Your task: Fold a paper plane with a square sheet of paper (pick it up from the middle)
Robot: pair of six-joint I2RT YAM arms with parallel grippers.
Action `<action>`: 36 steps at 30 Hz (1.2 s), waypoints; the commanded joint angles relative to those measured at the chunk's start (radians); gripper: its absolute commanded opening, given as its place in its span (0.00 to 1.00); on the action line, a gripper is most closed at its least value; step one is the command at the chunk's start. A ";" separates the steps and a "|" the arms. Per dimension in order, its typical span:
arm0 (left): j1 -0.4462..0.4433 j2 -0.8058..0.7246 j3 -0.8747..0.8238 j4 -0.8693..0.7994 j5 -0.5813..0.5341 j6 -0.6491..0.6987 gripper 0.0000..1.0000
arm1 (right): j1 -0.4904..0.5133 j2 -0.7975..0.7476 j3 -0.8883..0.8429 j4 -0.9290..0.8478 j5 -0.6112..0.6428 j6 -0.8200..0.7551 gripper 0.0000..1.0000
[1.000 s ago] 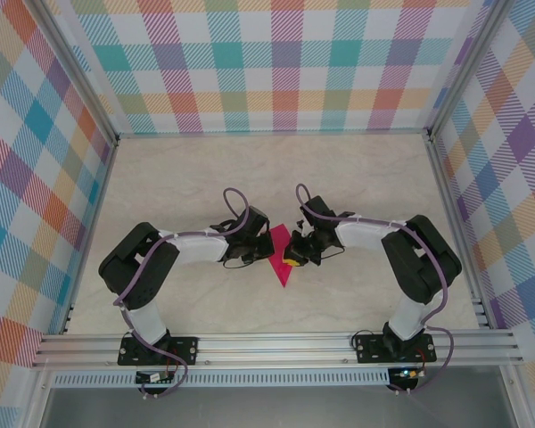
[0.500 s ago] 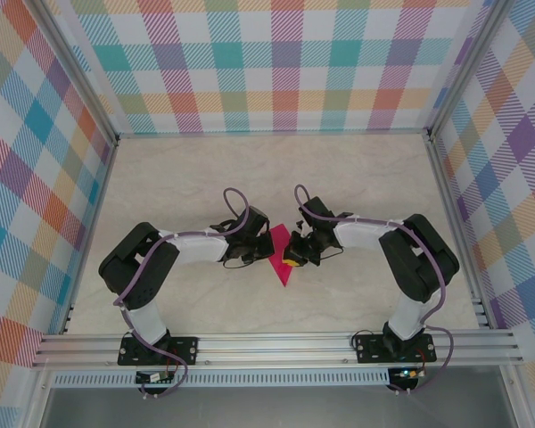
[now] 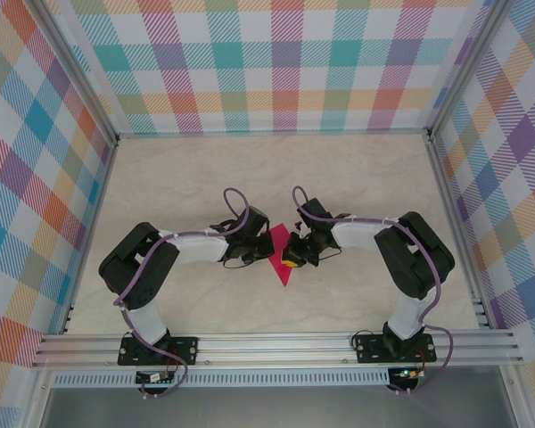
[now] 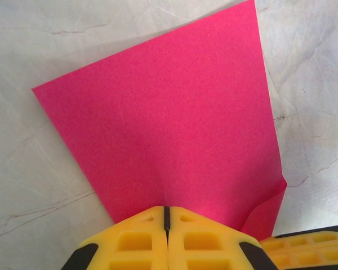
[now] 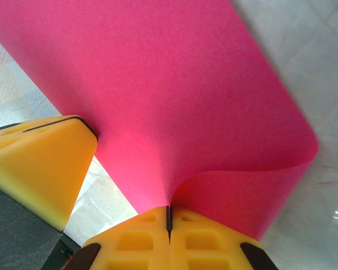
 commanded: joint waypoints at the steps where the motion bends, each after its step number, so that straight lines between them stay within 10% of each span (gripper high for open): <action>1: 0.007 0.018 0.004 -0.025 0.021 0.015 0.05 | 0.008 0.016 0.017 0.020 -0.003 0.013 0.04; 36: 0.006 0.021 0.005 -0.023 0.035 0.017 0.05 | 0.012 0.032 0.021 -0.002 -0.020 -0.062 0.04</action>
